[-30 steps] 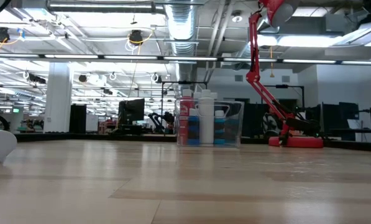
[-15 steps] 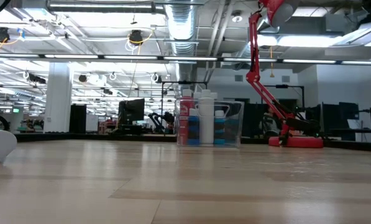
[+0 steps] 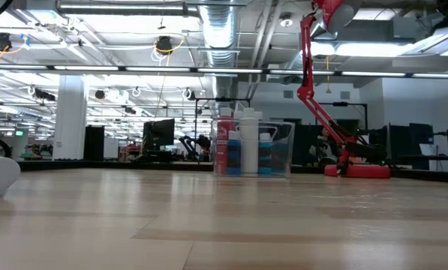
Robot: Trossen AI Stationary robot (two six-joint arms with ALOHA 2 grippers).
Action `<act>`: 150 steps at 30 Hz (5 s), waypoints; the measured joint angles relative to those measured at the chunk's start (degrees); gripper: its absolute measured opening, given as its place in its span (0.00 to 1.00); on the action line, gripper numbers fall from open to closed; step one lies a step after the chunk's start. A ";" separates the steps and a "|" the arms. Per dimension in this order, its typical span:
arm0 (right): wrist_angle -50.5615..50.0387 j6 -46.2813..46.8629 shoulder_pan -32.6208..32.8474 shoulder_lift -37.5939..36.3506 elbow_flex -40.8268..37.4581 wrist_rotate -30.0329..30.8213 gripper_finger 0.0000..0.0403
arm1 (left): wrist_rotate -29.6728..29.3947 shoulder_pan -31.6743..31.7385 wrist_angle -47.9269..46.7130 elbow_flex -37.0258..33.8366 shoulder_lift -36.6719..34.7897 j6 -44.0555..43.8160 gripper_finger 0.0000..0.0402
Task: Pick & Place Paint Supplies
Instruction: Put the green paint bottle into the transparent bin
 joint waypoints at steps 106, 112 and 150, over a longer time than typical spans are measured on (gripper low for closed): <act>76.68 -83.14 -67.20 13.22 22.50 -15.22 0.20 | 38.16 -9.85 -116.10 -10.31 -11.66 6.29 0.67; 76.68 -83.14 -67.20 13.22 22.50 -15.22 0.20 | 38.07 -10.13 -113.29 -12.95 -18.21 4.45 0.67; 76.70 -82.69 -67.44 13.22 22.50 -15.23 0.20 | 35.17 -10.26 -97.34 -21.62 -20.68 7.31 0.67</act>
